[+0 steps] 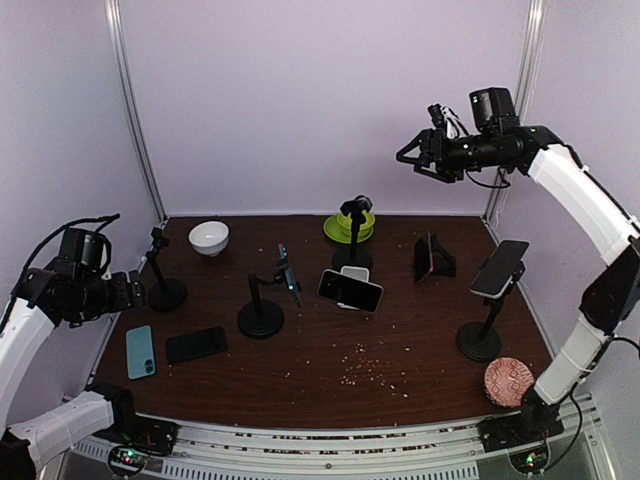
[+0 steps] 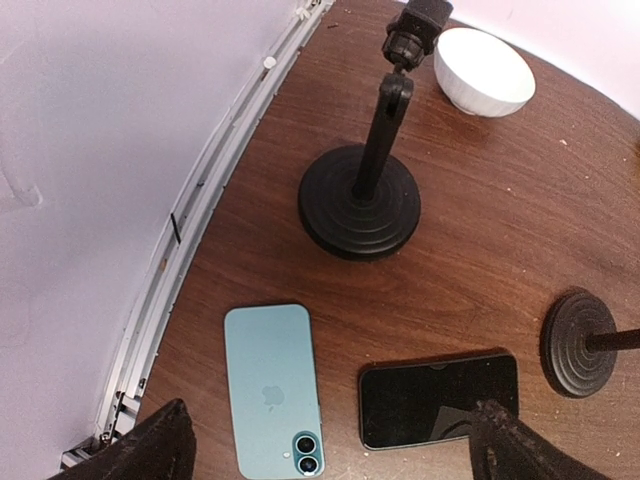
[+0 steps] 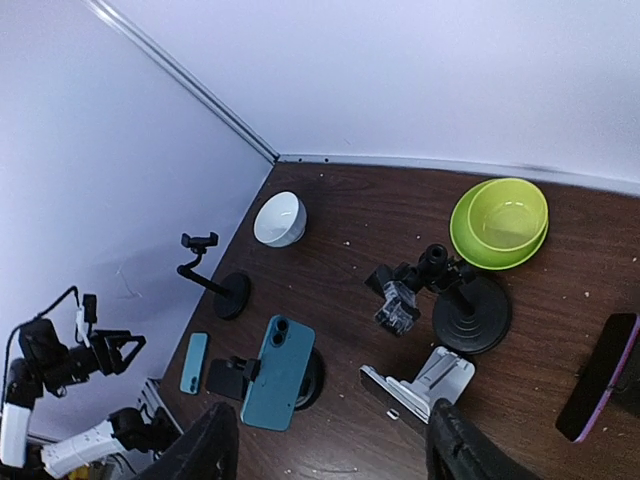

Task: Remove the phone from the phone stand
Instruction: Place the phone stand at the center of the board, then remove the phone from the phone stand.

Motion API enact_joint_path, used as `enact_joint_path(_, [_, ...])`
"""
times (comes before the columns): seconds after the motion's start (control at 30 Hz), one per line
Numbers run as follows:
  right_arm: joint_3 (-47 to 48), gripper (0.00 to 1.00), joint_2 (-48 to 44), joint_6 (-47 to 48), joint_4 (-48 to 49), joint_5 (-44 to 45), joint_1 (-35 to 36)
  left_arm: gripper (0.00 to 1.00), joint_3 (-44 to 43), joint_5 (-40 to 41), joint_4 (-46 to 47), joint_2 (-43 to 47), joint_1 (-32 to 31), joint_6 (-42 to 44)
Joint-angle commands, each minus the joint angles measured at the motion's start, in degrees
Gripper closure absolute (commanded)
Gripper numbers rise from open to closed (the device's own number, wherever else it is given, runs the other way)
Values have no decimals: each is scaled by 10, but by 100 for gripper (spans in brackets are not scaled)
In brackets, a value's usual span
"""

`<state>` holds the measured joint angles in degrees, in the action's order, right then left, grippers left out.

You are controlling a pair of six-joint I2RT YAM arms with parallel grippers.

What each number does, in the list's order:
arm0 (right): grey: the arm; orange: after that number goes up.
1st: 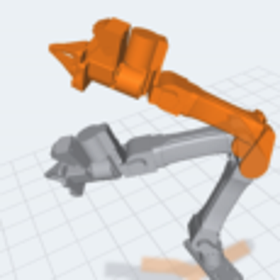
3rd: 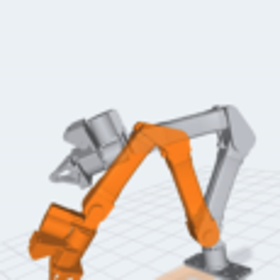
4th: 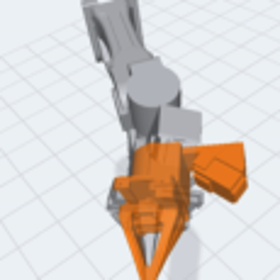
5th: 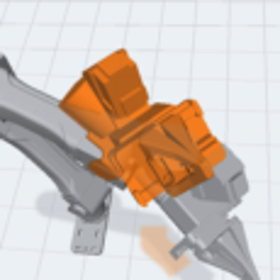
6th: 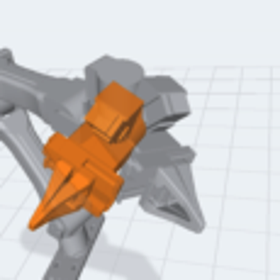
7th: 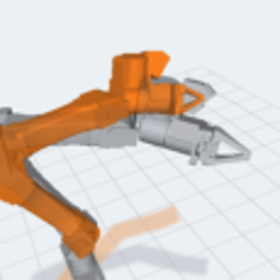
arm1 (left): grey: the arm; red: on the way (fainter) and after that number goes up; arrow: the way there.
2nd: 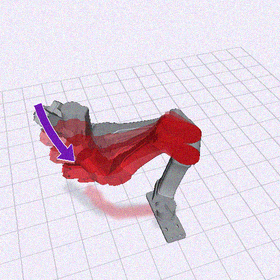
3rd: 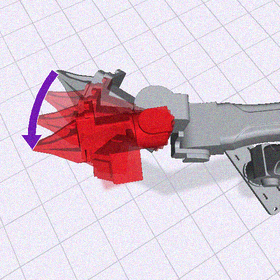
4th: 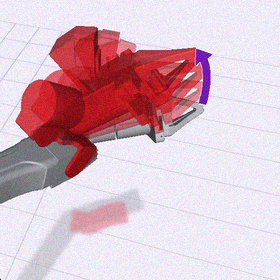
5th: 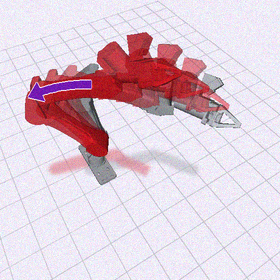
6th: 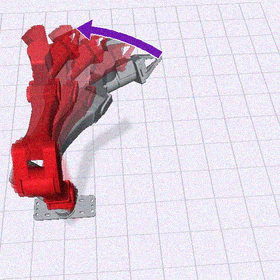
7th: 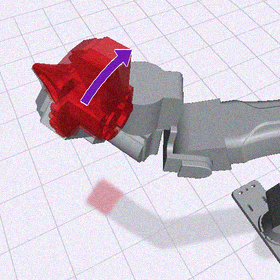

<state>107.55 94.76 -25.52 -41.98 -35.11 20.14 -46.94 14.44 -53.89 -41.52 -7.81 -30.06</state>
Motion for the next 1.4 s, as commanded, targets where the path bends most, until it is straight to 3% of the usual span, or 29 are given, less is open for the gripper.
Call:
enact_joint_path(0.0, [-76,36,-67,155,15,47,18,2,-3,10,19,10,4,-1])
enact_joint_path(0.2, [-206,35,-164,361,13,77,76,2,-3,8,20,8,4,1])
enact_joint_path(0.33, [-319,33,-214,385,79,43,102,2,-1,3,22,9,4,3])
enact_joint_path(0.47, [-373,31,-220,471,76,83,132,2,1,7,22,17,4,1])
enact_joint_path(0.73, [-368,31,-159,553,39,168,137,2,1,8,21,18,4,1])
enact_joint_path(0.93, [-336,32,-76,584,14,176,148,2,1,10,22,17,4,1])
enact_joint_path(1.37, [-288,33,63,582,66,182,157,2,-2,3,22,-2,4,4])
